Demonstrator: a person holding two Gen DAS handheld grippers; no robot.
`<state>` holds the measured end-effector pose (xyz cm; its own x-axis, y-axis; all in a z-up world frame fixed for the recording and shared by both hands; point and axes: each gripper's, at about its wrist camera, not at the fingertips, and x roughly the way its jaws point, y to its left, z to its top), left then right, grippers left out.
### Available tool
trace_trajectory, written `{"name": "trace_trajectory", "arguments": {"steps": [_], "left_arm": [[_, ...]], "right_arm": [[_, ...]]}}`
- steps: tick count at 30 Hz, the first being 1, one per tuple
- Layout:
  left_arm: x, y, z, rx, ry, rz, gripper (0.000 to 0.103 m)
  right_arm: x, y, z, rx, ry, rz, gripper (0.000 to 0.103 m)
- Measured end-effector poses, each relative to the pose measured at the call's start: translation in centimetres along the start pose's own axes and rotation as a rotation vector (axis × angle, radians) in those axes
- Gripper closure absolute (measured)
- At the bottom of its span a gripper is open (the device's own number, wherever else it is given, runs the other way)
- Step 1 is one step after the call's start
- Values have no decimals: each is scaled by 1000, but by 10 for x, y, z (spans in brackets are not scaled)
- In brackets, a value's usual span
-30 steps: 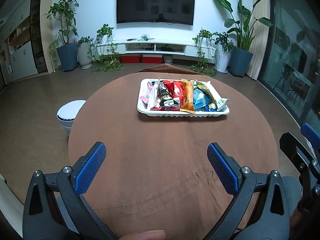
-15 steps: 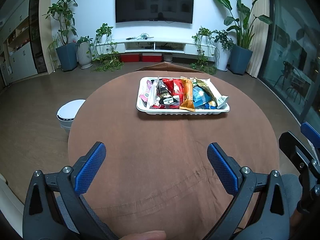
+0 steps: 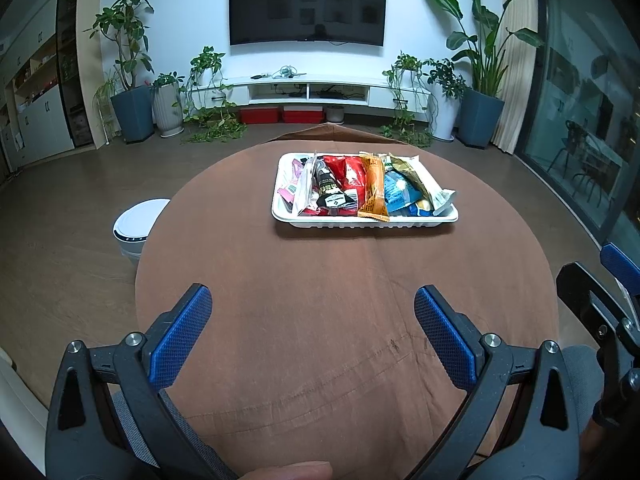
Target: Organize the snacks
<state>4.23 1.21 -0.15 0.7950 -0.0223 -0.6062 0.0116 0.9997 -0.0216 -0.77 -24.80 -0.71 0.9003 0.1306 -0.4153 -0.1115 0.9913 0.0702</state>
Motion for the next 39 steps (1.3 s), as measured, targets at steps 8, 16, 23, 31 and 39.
{"name": "trace_trajectory", "arguments": {"steps": [8, 16, 23, 31, 39], "left_arm": [[0, 0, -1, -2, 4, -1, 0], [1, 1, -1, 1, 7, -1, 0], [2, 3, -1, 1, 10, 5, 0], [6, 9, -2, -21, 31, -10, 0], [9, 10, -3, -13, 39, -19, 0]], "right_arm": [[1, -1, -1, 1, 2, 1, 0], [1, 0, -3, 1, 5, 2, 0], [1, 0, -3, 2, 6, 2, 0], [0, 0, -1, 3, 9, 4, 0], [2, 2, -14, 16, 19, 10, 0]]}}
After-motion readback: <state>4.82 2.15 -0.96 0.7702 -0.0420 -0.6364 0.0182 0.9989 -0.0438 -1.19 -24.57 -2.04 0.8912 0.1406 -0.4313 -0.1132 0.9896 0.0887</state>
